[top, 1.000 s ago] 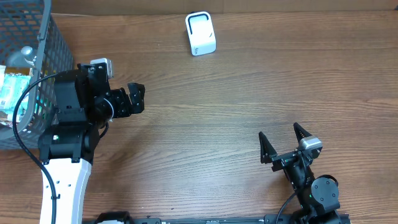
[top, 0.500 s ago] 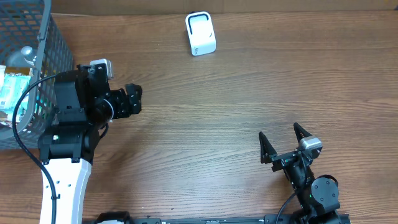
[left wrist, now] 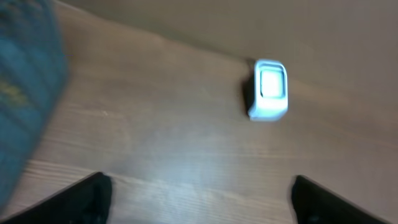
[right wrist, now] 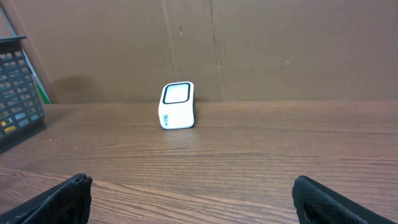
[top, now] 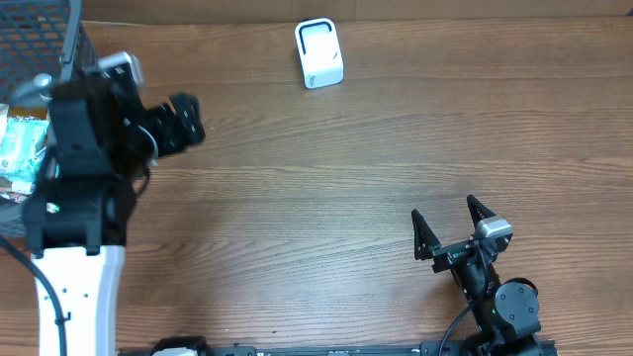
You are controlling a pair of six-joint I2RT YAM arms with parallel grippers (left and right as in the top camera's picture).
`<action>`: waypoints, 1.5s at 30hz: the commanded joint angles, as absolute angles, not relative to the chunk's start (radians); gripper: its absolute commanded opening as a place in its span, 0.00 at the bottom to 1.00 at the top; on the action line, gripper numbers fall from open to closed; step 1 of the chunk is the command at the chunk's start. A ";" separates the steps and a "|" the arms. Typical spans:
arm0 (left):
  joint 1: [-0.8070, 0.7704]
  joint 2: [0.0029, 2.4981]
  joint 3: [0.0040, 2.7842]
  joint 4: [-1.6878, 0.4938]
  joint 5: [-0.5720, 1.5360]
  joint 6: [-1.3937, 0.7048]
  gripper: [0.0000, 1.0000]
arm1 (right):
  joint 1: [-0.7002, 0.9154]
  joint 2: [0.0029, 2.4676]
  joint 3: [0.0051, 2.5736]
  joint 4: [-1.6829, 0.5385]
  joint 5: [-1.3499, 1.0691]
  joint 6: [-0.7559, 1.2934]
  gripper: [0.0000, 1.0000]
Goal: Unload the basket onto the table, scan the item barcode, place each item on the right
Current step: 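Lower the left gripper into the basket and grasp the green-capped bottle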
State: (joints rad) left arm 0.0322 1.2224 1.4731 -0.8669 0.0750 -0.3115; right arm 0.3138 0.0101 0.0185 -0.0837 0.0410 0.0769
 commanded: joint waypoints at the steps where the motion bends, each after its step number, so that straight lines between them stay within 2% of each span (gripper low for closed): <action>1: 0.033 1.336 1.696 -0.958 -0.117 -0.302 1.00 | 0.307 0.003 0.008 -0.081 0.039 0.070 1.00; 7: 0.177 1.556 1.956 -1.031 -0.183 -0.297 1.00 | 0.307 0.003 0.008 -0.081 0.039 0.070 1.00; 14: 0.508 1.670 1.979 -1.034 -0.054 -0.304 0.96 | 0.307 0.003 0.008 -0.081 0.039 0.070 1.00; 15: 0.542 1.676 1.979 -1.032 -0.055 -0.303 1.00 | 0.307 0.003 0.008 -0.081 0.039 0.070 1.00; 18: 0.630 1.705 1.976 -1.056 -0.107 -0.303 1.00 | 0.307 0.003 0.008 -0.081 0.039 0.070 1.00; 29: 0.641 1.870 1.971 -1.171 -0.108 -0.265 1.00 | 0.307 0.003 0.008 -0.081 0.039 0.070 1.00; 45: 0.641 2.127 1.971 -1.262 0.034 -0.186 1.00 | 0.307 0.003 0.008 -0.081 0.039 0.070 1.00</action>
State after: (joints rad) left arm 0.6422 2.0720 1.9568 -1.2491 -0.0265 -0.2237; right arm 0.3138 0.0101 0.0185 -0.0837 0.0406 0.0769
